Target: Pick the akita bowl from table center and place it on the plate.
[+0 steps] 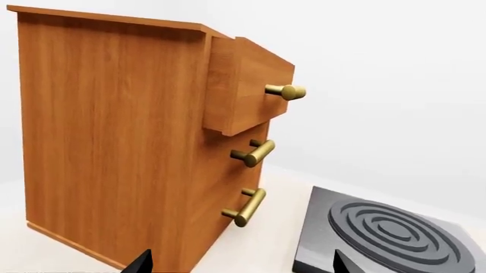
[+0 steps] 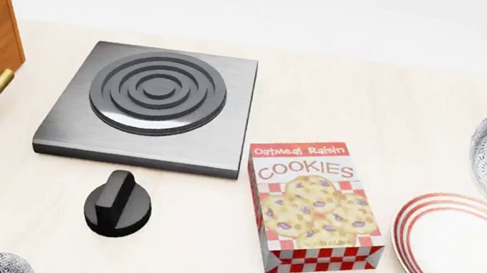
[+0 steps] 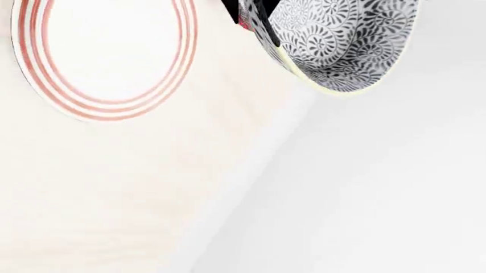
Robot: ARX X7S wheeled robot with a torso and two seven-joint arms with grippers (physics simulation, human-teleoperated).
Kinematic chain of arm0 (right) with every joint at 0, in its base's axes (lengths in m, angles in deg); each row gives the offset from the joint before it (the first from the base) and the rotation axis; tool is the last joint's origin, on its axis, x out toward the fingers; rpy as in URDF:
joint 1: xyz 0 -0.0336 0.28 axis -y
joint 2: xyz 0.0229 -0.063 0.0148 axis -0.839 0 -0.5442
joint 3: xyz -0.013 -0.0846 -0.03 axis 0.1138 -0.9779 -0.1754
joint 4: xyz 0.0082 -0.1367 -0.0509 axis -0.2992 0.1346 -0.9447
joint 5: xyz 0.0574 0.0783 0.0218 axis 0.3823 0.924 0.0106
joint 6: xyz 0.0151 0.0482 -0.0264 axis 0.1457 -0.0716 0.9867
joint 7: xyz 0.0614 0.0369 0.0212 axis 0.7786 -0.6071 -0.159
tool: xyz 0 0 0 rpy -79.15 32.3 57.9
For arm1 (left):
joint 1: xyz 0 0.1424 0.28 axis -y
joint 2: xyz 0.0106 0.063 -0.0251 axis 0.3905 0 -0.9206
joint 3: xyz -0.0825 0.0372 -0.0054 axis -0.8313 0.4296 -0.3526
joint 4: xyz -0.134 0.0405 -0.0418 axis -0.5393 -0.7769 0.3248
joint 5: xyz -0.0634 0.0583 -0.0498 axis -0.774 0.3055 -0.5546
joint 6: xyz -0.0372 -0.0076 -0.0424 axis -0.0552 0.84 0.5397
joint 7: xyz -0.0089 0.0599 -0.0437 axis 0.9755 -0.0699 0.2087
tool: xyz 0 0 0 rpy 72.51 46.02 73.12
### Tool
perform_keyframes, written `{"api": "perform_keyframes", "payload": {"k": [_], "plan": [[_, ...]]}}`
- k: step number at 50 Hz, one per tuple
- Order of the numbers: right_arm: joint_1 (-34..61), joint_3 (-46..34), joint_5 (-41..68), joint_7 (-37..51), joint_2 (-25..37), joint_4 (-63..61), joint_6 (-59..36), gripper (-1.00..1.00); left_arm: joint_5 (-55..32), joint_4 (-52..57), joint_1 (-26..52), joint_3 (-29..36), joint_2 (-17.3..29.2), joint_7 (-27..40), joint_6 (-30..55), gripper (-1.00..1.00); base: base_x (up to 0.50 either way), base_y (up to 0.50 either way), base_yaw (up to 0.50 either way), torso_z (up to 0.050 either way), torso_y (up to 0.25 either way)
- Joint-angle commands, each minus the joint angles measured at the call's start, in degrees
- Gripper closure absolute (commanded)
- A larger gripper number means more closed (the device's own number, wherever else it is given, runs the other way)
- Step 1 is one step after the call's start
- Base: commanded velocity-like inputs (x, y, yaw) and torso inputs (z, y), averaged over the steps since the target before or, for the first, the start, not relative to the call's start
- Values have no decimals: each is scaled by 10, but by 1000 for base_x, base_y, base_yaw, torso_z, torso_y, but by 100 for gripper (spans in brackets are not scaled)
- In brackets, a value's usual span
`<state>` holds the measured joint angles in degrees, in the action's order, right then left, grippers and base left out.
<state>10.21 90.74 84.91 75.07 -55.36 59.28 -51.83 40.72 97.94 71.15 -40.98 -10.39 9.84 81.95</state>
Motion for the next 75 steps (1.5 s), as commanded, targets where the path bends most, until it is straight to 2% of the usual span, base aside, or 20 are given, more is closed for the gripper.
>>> {"api": "perform_keyframes", "payload": {"k": [1,8,14,20,25,28,32,37,41,46,59,61,64,75], "plan": [[60,11,33,88,10,113,-25,100,-11,0,-4,-3,-2,-3,-7,-100,0,0,0,0,0],[91,10,41,108,9,189,-31,100,-13,0,-7,-2,1,-5,-9,-100,0,0,0,0,0],[111,-6,16,82,15,250,-11,100,6,11,-20,13,6,-20,-38,-100,0,0,0,0,-118],[125,-22,-9,64,25,281,11,100,-14,9,-13,3,6,-14,-24,-100,0,0,0,0,-125],[130,-31,-22,58,29,299,22,100,12,18,-22,8,8,-13,-50,-100,0,0,0,1,-82],[133,-33,-26,55,30,302,26,100,-23,20,-18,-2,8,-11,-23,-100,0,0,0,7,-184],[128,-35,-29,48,29,300,33,100,-5,17,-24,1,7,-17,-53,-100,0,0,0,0,0],[127,-36,-31,44,29,302,37,100,-28,18,-19,-5,8,-11,-28,-100,0,0,0,7,-236],[127,-37,-33,41,29,305,41,100,-7,17,-21,4,10,-8,-41,-100,0,0,0,0,0],[135,-40,-38,34,32,313,50,100,-36,29,-20,-3,14,-11,-22,-100,0,0,0,2,-150],[170,-87,-108,-50,54,407,126,100,-24,32,-23,5,18,-15,-40,-100,0,0,0,0,0],[174,-89,-111,-53,55,413,130,100,-16,32,-24,7,18,-12,-44,-100,0,0,0,4,-218],[178,-91,-115,-58,56,419,136,100,-56,32,-19,-12,12,-7,-27,-100,0,0,0,5,-167],[188,-102,-133,-78,63,440,160,100,-53,31,-23,-10,14,-5,-31,-100,0,0,0,0,0]]}}
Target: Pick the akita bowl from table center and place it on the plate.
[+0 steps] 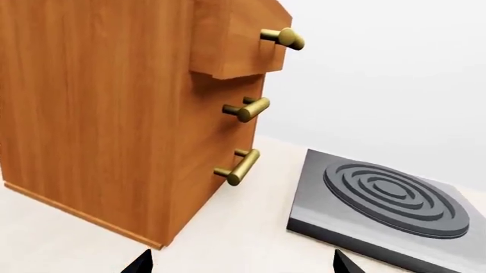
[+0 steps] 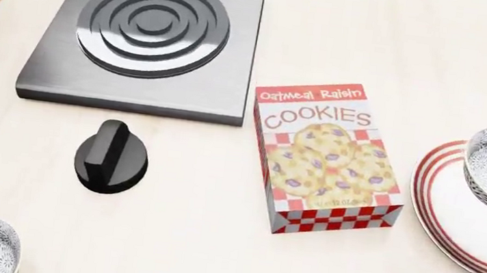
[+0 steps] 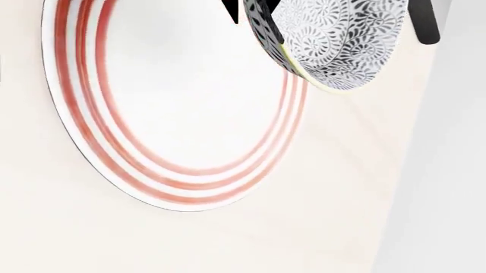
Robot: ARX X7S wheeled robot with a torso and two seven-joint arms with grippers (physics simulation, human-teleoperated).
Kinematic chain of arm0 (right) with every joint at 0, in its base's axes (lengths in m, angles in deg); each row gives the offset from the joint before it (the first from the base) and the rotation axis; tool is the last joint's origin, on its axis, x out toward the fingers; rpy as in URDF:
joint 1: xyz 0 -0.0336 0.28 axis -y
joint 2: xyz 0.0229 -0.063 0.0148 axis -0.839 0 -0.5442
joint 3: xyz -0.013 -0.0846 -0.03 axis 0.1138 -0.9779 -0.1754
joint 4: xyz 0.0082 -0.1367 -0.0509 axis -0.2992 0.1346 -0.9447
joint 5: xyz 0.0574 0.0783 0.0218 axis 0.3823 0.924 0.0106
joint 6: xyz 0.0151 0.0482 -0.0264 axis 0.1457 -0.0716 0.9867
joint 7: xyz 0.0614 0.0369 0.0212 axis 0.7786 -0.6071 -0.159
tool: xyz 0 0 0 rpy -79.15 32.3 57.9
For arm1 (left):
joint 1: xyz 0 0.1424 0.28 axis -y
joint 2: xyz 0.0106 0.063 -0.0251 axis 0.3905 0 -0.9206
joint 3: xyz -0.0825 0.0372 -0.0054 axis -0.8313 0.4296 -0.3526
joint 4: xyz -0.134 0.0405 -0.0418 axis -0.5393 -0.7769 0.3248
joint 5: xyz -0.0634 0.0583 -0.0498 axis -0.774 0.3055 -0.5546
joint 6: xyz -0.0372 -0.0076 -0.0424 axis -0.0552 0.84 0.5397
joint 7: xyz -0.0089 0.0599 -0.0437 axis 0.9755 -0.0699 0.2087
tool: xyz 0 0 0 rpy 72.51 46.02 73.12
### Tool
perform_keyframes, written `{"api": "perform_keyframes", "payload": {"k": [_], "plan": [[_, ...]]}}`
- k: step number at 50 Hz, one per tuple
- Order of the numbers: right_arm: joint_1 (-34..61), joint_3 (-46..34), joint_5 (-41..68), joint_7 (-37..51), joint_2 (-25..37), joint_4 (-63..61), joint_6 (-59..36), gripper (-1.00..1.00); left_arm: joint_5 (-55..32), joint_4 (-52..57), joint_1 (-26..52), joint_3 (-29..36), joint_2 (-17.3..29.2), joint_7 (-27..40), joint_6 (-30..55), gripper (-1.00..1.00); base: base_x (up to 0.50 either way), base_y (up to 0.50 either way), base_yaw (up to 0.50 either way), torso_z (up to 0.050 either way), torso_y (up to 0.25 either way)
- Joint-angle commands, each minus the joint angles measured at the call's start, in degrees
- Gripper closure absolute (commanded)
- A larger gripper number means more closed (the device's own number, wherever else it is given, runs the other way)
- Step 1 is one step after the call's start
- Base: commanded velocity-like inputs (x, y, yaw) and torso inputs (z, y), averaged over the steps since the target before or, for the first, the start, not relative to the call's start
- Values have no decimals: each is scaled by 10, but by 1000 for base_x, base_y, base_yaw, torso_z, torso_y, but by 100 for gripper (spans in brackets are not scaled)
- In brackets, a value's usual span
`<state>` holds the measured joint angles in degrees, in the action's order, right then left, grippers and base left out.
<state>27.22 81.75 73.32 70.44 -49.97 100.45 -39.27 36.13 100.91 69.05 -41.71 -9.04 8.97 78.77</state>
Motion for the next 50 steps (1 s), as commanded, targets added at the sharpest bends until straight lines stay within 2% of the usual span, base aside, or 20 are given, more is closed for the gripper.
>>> {"api": "perform_keyframes", "payload": {"k": [1,8,18,21,29,36,41,50], "plan": [[19,-14,-20,-34,10,30,38,100,-8,1,-3,-3,1,4,1,-100,0,0,0,0,0],[39,-40,-59,-80,20,113,85,100,-12,6,-3,-5,3,6,2,-100,0,0,0,0,0],[131,-83,-127,-180,46,326,182,100,7,7,-9,-2,7,7,-14,-100,0,0,0,0,-21],[130,-80,-124,-175,46,314,179,100,-17,8,-12,-11,4,5,-9,-100,0,0,0,0,-167],[119,-73,-117,-161,42,280,169,100,-12,12,-16,-7,7,6,-11,-100,0,0,0,0,0],[149,-88,-144,-189,45,337,199,100,9,10,-16,3,10,4,-25,-100,0,0,0,0,0],[151,-80,-153,-190,43,338,198,100,-17,8,-11,-8,8,7,-13,-100,0,0,0,0,-133],[158,-60,-176,-193,42,339,200,100,-13,7,-10,-3,10,9,-14,-100,0,0,0,0,0]]}}
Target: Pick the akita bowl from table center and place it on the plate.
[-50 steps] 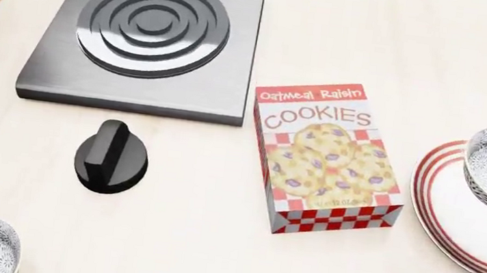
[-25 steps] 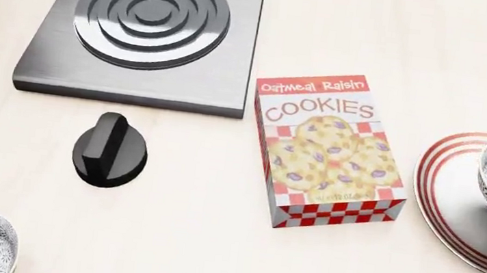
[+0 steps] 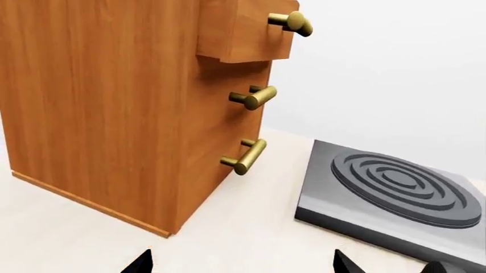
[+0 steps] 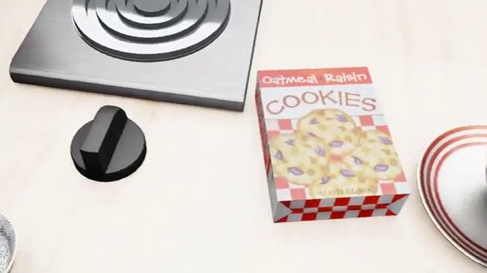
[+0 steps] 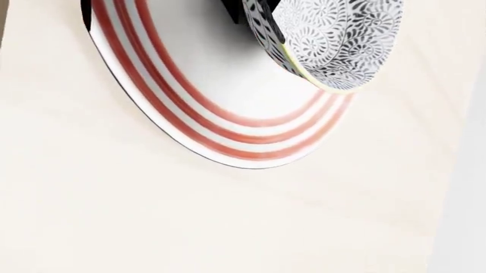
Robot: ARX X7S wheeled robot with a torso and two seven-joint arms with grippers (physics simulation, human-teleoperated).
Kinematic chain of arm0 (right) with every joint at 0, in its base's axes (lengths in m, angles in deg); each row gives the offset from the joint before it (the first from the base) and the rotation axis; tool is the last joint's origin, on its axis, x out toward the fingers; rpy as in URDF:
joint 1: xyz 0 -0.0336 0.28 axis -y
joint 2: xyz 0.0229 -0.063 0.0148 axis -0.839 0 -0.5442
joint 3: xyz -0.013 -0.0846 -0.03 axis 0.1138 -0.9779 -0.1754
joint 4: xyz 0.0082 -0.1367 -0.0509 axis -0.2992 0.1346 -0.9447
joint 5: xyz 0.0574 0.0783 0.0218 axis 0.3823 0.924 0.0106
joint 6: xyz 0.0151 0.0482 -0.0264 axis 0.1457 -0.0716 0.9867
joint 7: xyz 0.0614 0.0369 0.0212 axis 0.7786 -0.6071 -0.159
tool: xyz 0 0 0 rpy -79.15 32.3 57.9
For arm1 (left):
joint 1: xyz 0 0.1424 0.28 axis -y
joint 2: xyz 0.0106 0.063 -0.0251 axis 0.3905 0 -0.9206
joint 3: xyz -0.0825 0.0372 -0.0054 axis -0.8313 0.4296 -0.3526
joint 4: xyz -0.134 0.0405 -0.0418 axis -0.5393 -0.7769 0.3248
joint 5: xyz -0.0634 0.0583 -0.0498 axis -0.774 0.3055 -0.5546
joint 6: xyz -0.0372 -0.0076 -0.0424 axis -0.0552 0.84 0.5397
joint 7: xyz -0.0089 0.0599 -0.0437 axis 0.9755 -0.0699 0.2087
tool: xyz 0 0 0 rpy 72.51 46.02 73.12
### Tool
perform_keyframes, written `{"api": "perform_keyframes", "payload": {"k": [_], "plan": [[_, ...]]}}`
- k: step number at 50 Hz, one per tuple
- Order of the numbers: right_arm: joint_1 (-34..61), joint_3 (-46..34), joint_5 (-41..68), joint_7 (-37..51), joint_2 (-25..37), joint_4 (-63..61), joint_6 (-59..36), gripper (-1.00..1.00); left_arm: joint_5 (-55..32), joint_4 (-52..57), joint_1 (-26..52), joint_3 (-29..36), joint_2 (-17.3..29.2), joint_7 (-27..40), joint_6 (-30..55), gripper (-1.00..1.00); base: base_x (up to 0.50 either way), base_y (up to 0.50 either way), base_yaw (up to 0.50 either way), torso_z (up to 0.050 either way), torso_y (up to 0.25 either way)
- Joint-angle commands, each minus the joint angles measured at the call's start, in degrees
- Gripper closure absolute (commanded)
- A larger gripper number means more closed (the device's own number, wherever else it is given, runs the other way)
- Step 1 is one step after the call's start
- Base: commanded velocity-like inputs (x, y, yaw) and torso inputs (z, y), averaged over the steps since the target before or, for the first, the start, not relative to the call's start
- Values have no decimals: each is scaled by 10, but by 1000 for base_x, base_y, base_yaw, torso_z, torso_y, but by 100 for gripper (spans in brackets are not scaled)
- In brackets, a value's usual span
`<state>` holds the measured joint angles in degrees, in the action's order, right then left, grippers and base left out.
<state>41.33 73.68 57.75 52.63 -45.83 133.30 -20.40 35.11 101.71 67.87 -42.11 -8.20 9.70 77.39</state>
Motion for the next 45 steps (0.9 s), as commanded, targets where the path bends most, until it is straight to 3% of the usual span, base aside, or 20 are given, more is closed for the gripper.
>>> {"api": "perform_keyframes", "payload": {"k": [1,30,31,35,38,39,43,45], "plan": [[16,25,-24,-15,0,11,13,100,-3,0,2,1,2,2,1,-100,0,0,0,0,0],[13,286,-302,-55,-37,12,-1,100,-12,7,-5,-6,9,8,-4,-100,0,0,0,0,0],[13,292,-310,-56,-37,12,2,-100,-12,8,-5,-5,9,8,-4,-100,0,0,0,0,0],[14,316,-331,-67,-36,12,3,-100,-12,8,-7,-4,9,7,-6,-100,0,0,0,0,0],[20,320,-341,-88,-40,10,73,-100,-13,11,-8,-5,10,9,-5,-100,0,0,0,0,0],[13,328,-333,-94,-58,-34,102,-100,-13,11,-8,-4,10,9,-5,-100,0,0,0,0,0],[-30,366,-279,-85,-148,-299,41,-100,-13,12,-9,-2,10,9,-5,-100,0,0,0,0,0],[-32,378,-262,-86,-166,-349,38,-100,-14,14,-9,-3,11,10,-4,-100,0,0,0,0,0]]}}
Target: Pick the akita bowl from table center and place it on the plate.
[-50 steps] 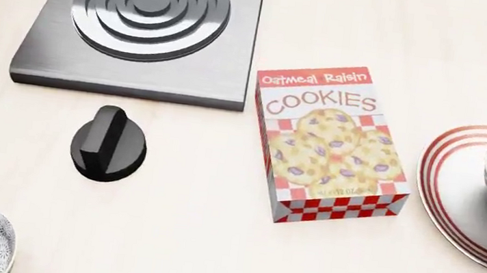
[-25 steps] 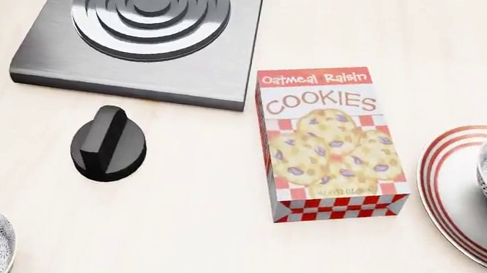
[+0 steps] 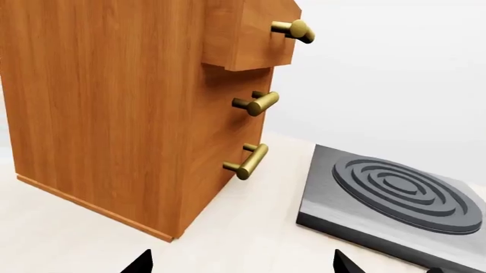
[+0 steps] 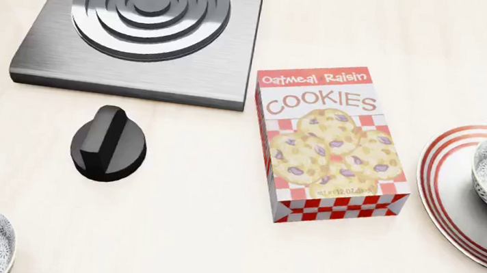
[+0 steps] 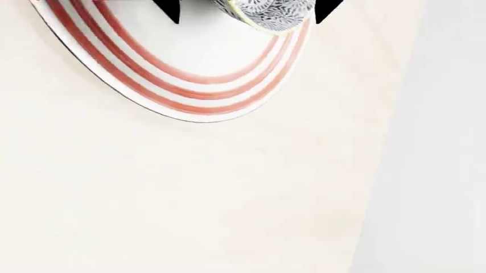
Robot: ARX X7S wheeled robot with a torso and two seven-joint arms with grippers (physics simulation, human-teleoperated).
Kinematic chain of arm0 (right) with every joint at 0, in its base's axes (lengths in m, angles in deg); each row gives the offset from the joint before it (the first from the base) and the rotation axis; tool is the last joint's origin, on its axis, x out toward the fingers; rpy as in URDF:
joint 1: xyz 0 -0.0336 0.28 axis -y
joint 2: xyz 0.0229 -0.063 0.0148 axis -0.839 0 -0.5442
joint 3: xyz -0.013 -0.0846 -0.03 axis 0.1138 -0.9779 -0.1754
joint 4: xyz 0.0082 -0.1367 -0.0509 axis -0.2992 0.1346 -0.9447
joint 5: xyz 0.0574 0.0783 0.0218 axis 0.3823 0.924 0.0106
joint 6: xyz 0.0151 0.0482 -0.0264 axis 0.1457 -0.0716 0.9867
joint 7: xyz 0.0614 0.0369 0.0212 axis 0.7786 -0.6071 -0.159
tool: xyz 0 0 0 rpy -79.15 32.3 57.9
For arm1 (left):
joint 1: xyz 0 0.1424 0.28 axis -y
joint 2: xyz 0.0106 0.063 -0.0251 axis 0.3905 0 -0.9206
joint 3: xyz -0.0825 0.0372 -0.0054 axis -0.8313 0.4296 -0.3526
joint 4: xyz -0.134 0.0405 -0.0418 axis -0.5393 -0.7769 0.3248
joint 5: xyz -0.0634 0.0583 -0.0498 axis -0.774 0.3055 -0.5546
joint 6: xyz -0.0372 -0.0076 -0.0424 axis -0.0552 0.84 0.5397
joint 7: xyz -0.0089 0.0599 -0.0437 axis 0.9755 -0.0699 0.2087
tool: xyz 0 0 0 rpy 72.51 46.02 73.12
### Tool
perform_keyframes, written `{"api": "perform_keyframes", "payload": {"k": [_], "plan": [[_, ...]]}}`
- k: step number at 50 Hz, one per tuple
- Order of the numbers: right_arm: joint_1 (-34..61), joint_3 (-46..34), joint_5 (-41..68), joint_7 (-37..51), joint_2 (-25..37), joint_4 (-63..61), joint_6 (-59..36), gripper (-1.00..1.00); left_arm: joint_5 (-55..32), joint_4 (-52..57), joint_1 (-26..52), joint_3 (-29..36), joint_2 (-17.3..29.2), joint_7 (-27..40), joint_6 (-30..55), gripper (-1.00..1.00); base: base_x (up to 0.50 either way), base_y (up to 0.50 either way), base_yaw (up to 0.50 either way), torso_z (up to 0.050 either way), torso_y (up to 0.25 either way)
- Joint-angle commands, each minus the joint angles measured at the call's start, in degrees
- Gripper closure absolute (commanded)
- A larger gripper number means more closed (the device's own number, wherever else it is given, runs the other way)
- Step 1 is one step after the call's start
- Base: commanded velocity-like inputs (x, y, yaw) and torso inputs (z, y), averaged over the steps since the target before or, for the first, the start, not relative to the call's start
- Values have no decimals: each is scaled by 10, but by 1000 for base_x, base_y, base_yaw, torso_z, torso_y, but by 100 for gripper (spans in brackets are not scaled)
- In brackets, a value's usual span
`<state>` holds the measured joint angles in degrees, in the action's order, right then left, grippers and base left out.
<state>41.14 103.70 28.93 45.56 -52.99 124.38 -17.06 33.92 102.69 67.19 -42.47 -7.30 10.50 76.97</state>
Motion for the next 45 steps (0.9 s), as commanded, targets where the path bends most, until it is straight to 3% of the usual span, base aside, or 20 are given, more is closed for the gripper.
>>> {"api": "perform_keyframes", "payload": {"k": [1,10,17,22,32,45], "plan": [[-32,81,32,-16,-104,-286,5,-100,-4,5,-2,-1,3,2,0,-100,0,0,0,0,0],[-37,87,119,-40,-201,-596,-6,-100,-7,7,1,-2,4,7,2,-100,0,0,0,0,0],[-62,10,154,-38,-217,-787,-90,-100,-6,10,0,3,4,8,2,-100,0,0,0,0,0],[-66,-2,219,-2,-210,-905,-186,-100,-5,13,0,4,5,10,2,-100,0,0,0,0,0],[-67,29,302,46,-176,-999,-281,-100,-4,13,5,12,8,9,4,-100,0,0,0,0,0],[-86,44,328,52,-171,-1021,-294,-100,0,12,4,20,10,7,1,-100,0,0,0,0,0]]}}
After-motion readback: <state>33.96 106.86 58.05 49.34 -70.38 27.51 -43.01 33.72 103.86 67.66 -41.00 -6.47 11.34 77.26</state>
